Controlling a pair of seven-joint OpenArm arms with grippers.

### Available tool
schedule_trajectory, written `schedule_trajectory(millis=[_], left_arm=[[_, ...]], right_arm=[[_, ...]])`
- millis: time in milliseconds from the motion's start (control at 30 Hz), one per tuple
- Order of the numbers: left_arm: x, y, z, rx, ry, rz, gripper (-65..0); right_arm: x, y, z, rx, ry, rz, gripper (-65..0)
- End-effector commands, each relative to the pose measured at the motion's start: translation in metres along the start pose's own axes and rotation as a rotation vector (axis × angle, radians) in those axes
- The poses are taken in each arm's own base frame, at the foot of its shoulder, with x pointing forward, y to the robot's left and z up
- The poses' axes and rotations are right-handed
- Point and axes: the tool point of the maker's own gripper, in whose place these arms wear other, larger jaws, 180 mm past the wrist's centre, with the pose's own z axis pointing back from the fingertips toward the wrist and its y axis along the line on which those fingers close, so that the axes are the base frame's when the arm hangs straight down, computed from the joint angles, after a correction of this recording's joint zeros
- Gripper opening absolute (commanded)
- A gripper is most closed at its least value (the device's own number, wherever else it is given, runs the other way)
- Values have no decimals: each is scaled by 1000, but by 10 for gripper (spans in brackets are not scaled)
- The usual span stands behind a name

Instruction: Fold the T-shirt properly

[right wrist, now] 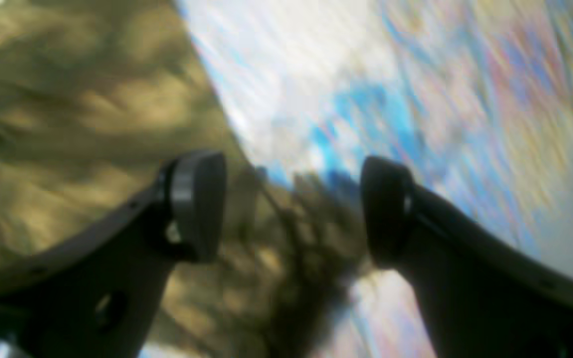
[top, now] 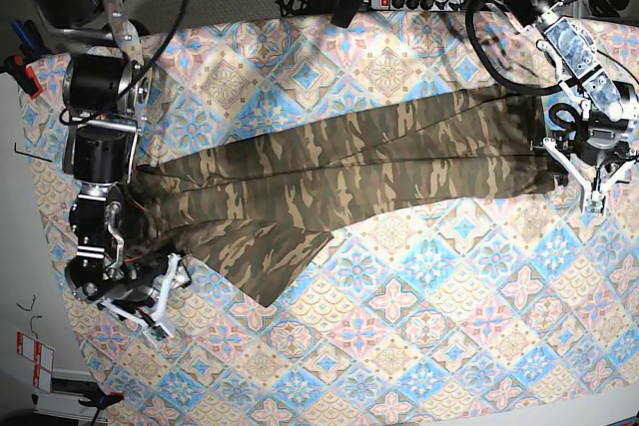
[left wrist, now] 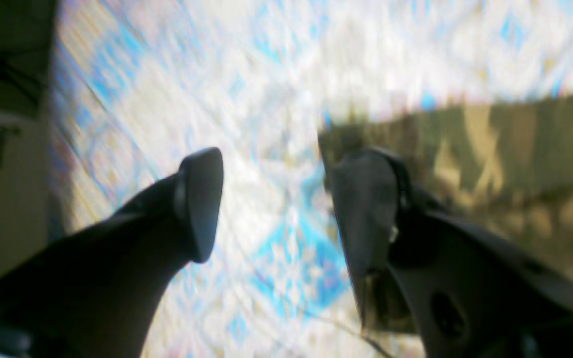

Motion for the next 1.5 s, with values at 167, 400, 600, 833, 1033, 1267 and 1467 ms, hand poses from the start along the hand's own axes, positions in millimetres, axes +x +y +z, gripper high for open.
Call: schedule_trajectory(millis=[167, 400, 600, 833, 1033, 1267, 1467], left_arm=[[10, 7, 5, 21, -43, -3, -279], [2, 5, 5, 17, -27, -8, -279], [-2, 4, 7, 17, -21, -14, -279], [-7, 3, 8, 14, -8, -18, -279], [-8, -1, 7, 6, -8, -10, -279], [-5, 2, 17, 28, -21, -29, -279], [-7, 2, 17, 28, -17, -31, -281]], right_arm=[[45, 17, -20, 99, -107, -43, -228], [33, 37, -43, 185, -164, -126, -228], [17, 43, -55, 174, -200, -136, -228], [-10, 28, -64, 57, -179, -122, -228], [-19, 34, -68, 69, -160, -119, -228], [-4, 69, -77, 133, -167, -96, -228], [-7, 122, -90, 212, -92, 38, -228]])
